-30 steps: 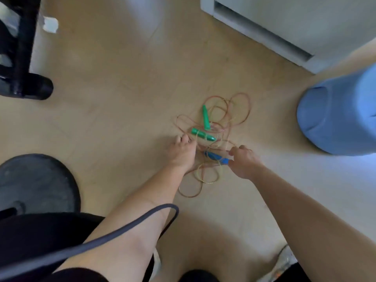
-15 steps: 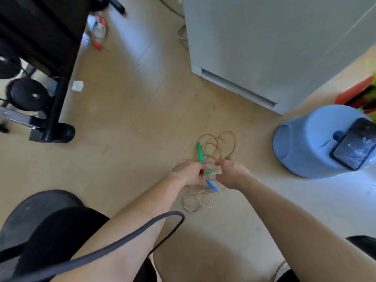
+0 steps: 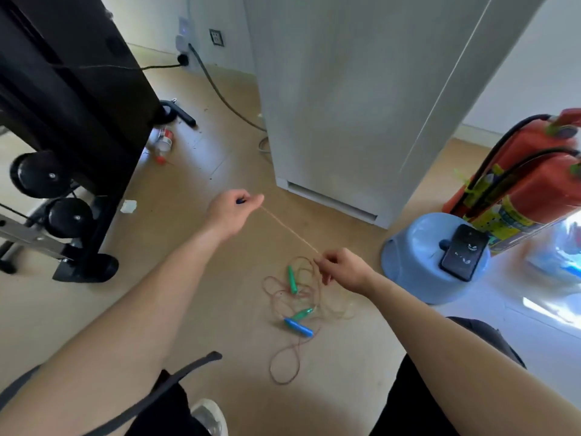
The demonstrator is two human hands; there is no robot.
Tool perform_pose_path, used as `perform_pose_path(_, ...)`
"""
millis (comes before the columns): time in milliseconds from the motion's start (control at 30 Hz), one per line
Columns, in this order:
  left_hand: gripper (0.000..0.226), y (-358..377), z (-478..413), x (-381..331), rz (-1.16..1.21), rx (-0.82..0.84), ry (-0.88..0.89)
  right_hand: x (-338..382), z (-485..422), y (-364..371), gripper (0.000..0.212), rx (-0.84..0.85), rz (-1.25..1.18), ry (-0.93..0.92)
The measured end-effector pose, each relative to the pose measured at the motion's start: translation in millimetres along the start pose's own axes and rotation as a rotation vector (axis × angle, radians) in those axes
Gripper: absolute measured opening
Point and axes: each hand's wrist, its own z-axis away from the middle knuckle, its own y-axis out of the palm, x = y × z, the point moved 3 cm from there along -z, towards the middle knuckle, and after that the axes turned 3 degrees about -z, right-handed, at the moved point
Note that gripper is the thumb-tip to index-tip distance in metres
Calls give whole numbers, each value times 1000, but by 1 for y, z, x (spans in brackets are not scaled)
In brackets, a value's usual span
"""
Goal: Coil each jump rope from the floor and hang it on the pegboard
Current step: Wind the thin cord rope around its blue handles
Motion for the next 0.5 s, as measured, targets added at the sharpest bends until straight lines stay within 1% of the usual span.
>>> perform_pose_path(33, 44, -16, 7, 4, -2, -69, -20, 7, 7, -5, 40, -39, -7, -15)
perform_pose_path(67, 40, -28, 15, 8, -30, -101, -45, 17, 13, -9, 36, -86, -15, -36)
perform_pose_path(133, 34, -40, 32, 15, -150, -64, -102, 45, 24, -18, 26, -179, 10, -103)
perform_pose_path(200, 30, -41, 48, 16, -254, -17, -119, 76, 33, -24, 22, -223, 95, -197)
perform_pose_path(233, 29, -40, 54, 12, -277, -11, -84, 90, 38, -26, 21, -227, 134, -242)
perform_pose_path(267, 31, -38, 61, 3, -287, -8, -12, 100, 42, -28, 20, -220, 165, -277)
perform_pose_path(333, 43, -30, 74, -18, -278, 29, 173, 113, 51, -32, 17, -187, 197, -329)
perform_pose_path(400, 47, -16, 86, -37, -190, 103, 282, 120, 58, -35, 16, -149, 198, -387)
perform_pose_path(433, 42, -8, 90, -43, -123, 143, 301, 123, 61, -36, 17, -137, 195, -418)
perform_pose_path(500, 23, 4, 93, -48, -7, 164, 319, 125, 62, -39, 17, -142, 193, -454)
